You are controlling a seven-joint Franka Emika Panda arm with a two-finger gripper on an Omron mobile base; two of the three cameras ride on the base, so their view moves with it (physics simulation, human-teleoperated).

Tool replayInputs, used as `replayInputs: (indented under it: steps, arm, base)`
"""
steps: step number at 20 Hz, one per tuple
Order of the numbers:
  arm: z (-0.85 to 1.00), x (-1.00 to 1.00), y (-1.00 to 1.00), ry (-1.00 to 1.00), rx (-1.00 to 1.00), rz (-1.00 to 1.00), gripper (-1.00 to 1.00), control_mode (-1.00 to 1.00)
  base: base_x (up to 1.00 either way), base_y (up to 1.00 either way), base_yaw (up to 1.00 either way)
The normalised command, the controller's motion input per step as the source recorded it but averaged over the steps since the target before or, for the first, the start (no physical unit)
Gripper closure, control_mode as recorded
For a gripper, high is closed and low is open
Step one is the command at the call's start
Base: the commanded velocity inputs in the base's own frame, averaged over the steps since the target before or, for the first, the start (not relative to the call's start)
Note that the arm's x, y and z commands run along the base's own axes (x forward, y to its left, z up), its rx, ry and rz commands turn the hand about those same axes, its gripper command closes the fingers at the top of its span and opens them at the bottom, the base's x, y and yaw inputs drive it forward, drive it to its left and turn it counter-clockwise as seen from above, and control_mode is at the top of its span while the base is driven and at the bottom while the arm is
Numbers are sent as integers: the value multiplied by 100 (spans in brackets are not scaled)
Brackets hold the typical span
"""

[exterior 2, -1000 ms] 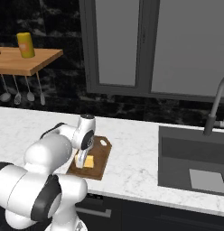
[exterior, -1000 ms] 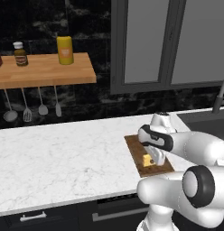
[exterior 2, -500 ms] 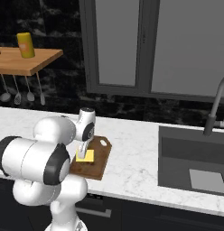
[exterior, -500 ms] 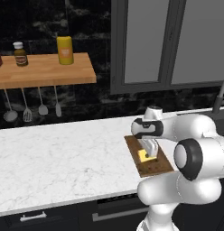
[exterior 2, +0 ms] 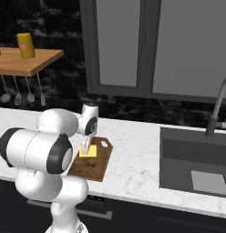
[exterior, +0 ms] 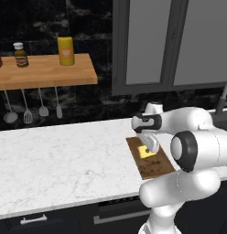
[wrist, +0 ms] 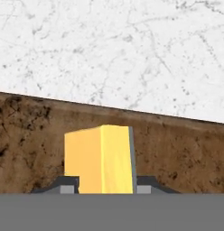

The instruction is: Pick up the sponge from the counter and clean the cutting board by briefly scrubbing or pressing down on the cutting board. Once finished, release the sponge.

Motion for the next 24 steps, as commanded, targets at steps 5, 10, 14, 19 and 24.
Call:
replayInputs:
  steps: [5, 10, 14, 19, 24]
  arm:
    - [29, -11, -5, -9, 0, 5, 100, -100]
    - [13, 0, -5, -9, 0, 3, 100, -100]
    - [30, -12, -3, -9, 1, 1, 100, -100]
    - [44, 0, 44, 0, 4, 0, 100, -100]
    - [24, 0, 64, 0, 3, 1, 100, -100]
  base:
    - [0, 0, 0]
    - [0, 0, 0]
    - [0, 0, 0]
    - [0, 0, 0]
    - [0, 0, 0]
